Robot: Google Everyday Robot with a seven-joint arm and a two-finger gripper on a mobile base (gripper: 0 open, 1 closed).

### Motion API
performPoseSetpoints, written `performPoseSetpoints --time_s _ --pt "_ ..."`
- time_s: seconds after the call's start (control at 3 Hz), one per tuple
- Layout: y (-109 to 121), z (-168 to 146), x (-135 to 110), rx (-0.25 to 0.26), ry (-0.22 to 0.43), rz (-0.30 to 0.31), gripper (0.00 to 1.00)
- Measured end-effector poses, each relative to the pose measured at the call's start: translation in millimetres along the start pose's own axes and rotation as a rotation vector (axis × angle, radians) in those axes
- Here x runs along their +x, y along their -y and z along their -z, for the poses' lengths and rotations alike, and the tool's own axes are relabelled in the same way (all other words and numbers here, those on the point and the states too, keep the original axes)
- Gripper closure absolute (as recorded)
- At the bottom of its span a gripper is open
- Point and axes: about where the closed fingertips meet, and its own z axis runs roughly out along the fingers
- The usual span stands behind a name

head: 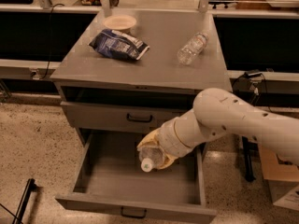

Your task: Place blue plastic bottle into middle drawer

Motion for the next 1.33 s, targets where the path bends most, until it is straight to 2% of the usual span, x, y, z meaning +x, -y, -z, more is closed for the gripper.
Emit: performPoseSetpoints --time_s 0.33,0.67,1.0,1.33 --pt "6 -2 3 0.019 -0.013 0.031 1.0" --pt "3 -3 4 0.014 -0.033 0.019 1.0" --pt "-19 -36 11 0.037 -0.03 0.022 1.0" --pt "-27 -77 26 0.133 -0.013 0.05 1.0"
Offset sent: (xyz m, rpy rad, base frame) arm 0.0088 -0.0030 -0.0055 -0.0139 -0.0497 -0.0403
